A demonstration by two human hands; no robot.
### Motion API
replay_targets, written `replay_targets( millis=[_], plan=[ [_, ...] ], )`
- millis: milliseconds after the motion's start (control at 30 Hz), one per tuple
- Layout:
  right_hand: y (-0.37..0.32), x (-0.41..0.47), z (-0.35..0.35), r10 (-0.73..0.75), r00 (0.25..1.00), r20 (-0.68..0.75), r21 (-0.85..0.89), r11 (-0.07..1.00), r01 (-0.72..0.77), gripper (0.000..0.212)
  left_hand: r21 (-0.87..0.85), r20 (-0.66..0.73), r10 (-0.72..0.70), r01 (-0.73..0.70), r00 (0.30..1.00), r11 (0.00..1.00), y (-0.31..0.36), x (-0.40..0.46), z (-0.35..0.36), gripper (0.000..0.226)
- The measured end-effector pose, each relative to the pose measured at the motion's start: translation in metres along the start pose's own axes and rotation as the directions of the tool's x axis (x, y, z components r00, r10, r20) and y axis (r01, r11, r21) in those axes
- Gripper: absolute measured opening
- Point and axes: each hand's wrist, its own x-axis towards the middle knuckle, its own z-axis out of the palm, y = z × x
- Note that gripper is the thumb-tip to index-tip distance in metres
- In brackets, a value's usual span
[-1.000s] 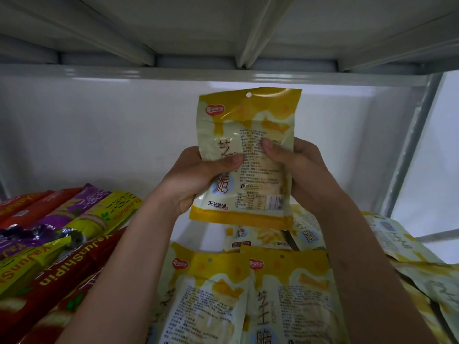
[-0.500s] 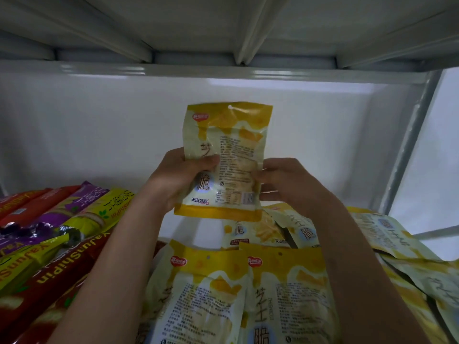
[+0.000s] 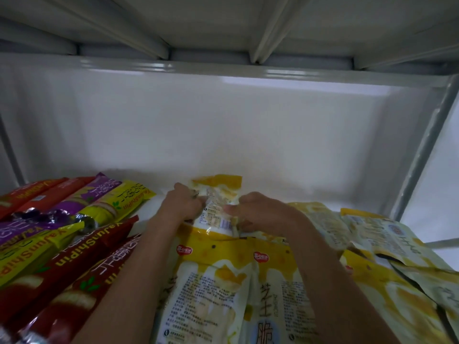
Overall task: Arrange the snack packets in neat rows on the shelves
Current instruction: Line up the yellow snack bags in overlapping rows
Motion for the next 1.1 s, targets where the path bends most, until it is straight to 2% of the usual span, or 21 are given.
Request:
replay_targets(
  millis=[67,100,233,300,400,500,700,933,1100],
  plan=[
    [0.001,0.001,-0.007,-0.017,1.000,0.012,-0.054,0.998,0.018,0.076,0.047,0.046,-0.037,0.035,0.998,0.998,-0.009,0.003,0.004,0.082],
    [0.003,0.001,-0.012,-0.023,1.000,0.015,-0.084,0.996,0.024,0.075,0.086,0.059,-0.040,0.035,0.997,0.996,-0.011,0.004,0.004,0.081],
    [0.014,0.003,-0.042,-0.013,0.999,-0.047,-0.239,0.971,0.001,0.053,0.287,0.062,0.041,-0.057,0.997,0.956,-0.008,0.006,-0.006,0.075],
    [0.027,0.007,-0.056,0.007,0.990,-0.138,-0.292,0.955,-0.047,0.053,0.283,0.077,0.145,-0.161,0.986,0.946,0.008,-0.001,-0.016,0.070],
    [0.041,0.007,-0.066,0.054,0.980,-0.193,-0.345,0.931,-0.119,0.045,0.172,0.161,0.336,-0.361,0.928,0.916,0.043,-0.025,-0.016,0.054],
    [0.046,0.008,-0.067,0.054,0.980,-0.190,-0.378,0.918,-0.124,0.046,0.142,0.241,0.399,-0.439,0.885,0.887,0.062,-0.038,0.016,0.046],
    [0.047,0.006,-0.063,0.047,0.987,-0.156,-0.392,0.914,-0.106,0.052,0.283,0.215,0.361,-0.411,0.908,0.867,0.058,-0.029,0.068,0.050],
    [0.054,0.005,-0.059,0.117,0.982,-0.148,-0.365,0.916,-0.164,0.048,0.376,0.192,0.302,-0.354,0.934,0.856,0.042,-0.031,0.067,0.045],
    [0.061,0.007,-0.065,0.136,0.976,-0.168,-0.367,0.911,-0.190,0.048,0.416,0.193,0.264,-0.323,0.945,0.850,0.046,-0.032,0.072,0.053]
  ],
)
